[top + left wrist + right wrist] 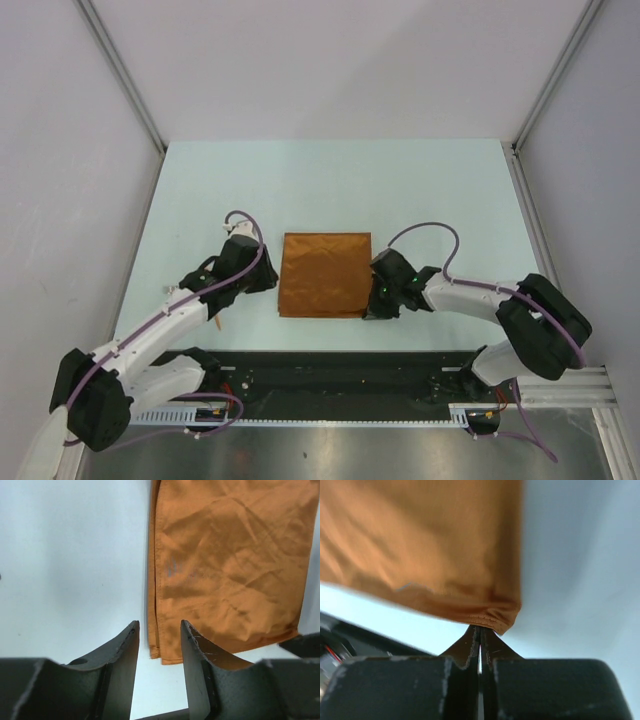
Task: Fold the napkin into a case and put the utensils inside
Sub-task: Rotate the square-folded napkin at the center of the board, then move the square folded napkin to the center of the board.
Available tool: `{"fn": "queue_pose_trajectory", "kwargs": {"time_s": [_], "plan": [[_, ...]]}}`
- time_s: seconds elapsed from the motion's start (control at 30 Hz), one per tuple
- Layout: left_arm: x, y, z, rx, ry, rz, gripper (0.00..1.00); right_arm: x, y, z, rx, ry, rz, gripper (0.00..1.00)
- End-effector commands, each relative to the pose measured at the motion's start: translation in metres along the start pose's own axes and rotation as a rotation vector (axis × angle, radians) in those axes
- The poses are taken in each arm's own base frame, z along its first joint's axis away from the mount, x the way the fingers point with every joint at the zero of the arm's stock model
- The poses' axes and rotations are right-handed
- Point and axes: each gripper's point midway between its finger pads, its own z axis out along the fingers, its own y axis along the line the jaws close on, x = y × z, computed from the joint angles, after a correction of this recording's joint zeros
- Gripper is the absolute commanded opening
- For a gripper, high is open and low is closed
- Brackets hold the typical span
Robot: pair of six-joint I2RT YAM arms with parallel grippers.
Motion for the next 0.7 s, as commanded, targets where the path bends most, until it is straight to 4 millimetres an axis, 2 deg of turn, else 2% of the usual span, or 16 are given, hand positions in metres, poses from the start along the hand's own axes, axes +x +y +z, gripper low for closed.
{"fn": "queue_pose_trajectory", "kwargs": {"time_s": [0.0, 0.07, 0.1, 0.13, 0.17, 0.2, 0.23, 0.27, 0.33, 0.37, 0.4, 0.47, 0.53, 0.57, 0.63, 0.67], "plan": [[-0.029, -0.021, -0.011, 0.037, -0.030, 0.029, 0.44, -0.055, -0.056, 0.003, 0.157, -0.166, 0.102, 0.00], [-0.034, -0.026, -0.007, 0.042, -0.016, 0.052, 0.47, -0.084, -0.060, 0.007, 0.136, -0.201, 0.073, 0.00], [-0.043, -0.036, -0.008, 0.065, -0.022, 0.055, 0.48, -0.110, -0.070, 0.004, 0.148, -0.240, 0.093, 0.00], [-0.048, -0.040, -0.008, 0.074, -0.020, 0.064, 0.48, -0.120, -0.085, 0.011, 0.188, -0.224, 0.068, 0.00], [-0.056, -0.046, -0.004, 0.078, -0.015, 0.065, 0.48, -0.156, -0.077, 0.007, 0.167, -0.283, 0.052, 0.00], [-0.060, -0.051, -0.001, 0.085, -0.009, 0.071, 0.50, -0.182, -0.095, 0.002, 0.195, -0.309, 0.092, 0.00], [-0.062, -0.058, 0.001, 0.108, 0.009, 0.082, 0.52, -0.190, -0.111, 0.013, 0.239, -0.272, 0.081, 0.00], [-0.077, -0.066, 0.001, 0.120, 0.002, 0.070, 0.52, -0.227, -0.103, 0.002, 0.228, -0.320, 0.080, 0.00], [-0.073, -0.066, 0.019, 0.106, 0.089, 0.068, 0.52, -0.260, -0.122, -0.001, 0.254, -0.341, 0.100, 0.00], [-0.089, -0.069, 0.021, 0.114, 0.071, 0.062, 0.53, -0.290, -0.114, -0.011, 0.240, -0.390, 0.091, 0.00], [-0.089, -0.066, 0.035, 0.094, 0.094, 0.071, 0.56, -0.302, -0.107, -0.016, 0.218, -0.391, 0.082, 0.01], [-0.110, -0.066, 0.043, 0.097, 0.078, 0.103, 0.62, -0.303, -0.103, -0.019, 0.235, -0.349, 0.071, 0.02], [-0.099, -0.052, 0.067, 0.055, 0.179, 0.180, 0.66, -0.296, -0.084, -0.023, 0.194, -0.329, 0.036, 0.04], [-0.111, -0.048, 0.072, 0.008, 0.170, 0.206, 0.66, -0.291, -0.075, -0.033, 0.178, -0.343, 0.017, 0.06], [-0.104, -0.021, 0.089, -0.078, 0.225, 0.246, 0.67, -0.261, -0.063, -0.029, 0.128, -0.298, -0.014, 0.08], [-0.105, -0.017, 0.091, -0.073, 0.232, 0.237, 0.67, -0.255, -0.048, -0.042, 0.073, -0.320, -0.031, 0.11]]}}
